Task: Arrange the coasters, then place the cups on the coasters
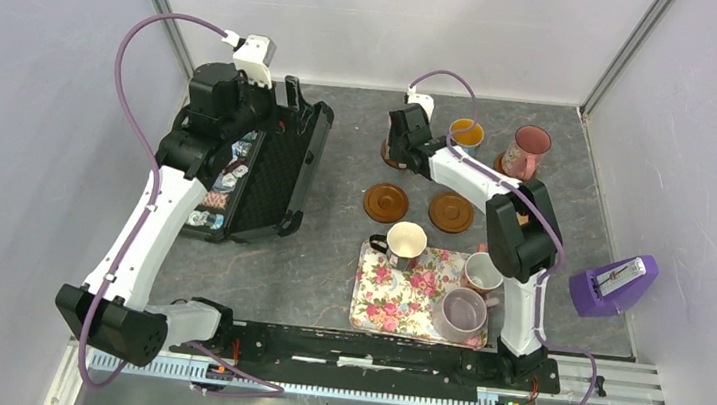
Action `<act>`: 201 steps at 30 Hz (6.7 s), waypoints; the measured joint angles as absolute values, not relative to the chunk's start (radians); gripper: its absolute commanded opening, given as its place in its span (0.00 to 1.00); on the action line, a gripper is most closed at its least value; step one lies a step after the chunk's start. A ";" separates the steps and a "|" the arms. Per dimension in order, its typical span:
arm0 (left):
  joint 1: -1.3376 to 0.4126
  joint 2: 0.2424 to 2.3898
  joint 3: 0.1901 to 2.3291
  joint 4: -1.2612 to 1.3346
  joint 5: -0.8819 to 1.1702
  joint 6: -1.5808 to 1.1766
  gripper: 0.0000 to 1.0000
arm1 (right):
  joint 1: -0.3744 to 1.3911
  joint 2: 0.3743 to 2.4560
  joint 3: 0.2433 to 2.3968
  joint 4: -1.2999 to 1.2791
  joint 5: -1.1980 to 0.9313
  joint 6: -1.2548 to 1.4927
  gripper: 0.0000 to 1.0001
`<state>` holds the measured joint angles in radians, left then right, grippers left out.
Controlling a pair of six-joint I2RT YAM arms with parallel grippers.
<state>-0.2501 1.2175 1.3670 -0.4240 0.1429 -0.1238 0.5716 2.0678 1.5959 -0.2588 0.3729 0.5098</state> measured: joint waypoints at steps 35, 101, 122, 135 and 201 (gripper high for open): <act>-0.521 1.451 1.572 -0.915 0.421 0.427 1.00 | 0.212 1.478 1.139 0.095 -0.472 0.036 0.98; -0.859 1.719 1.297 -0.500 0.226 0.288 0.02 | -0.258 1.295 1.039 -0.371 -0.774 -0.314 0.98; -0.934 2.085 1.886 -0.627 -0.103 -0.125 0.02 | -0.342 1.238 0.967 -0.407 -0.599 -0.299 0.98; -0.985 2.171 1.960 -0.702 -0.182 -0.254 0.03 | -0.381 1.238 0.967 -0.533 -0.625 -0.443 0.98; -1.012 2.224 1.967 -0.647 -0.192 -0.310 0.71 | -0.387 1.261 0.967 -0.541 -0.636 -0.451 0.98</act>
<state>-1.0119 2.2242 1.9675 -0.6468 -0.1921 -0.3099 -0.3874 1.2606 0.9672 -0.5407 -0.6357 -0.4511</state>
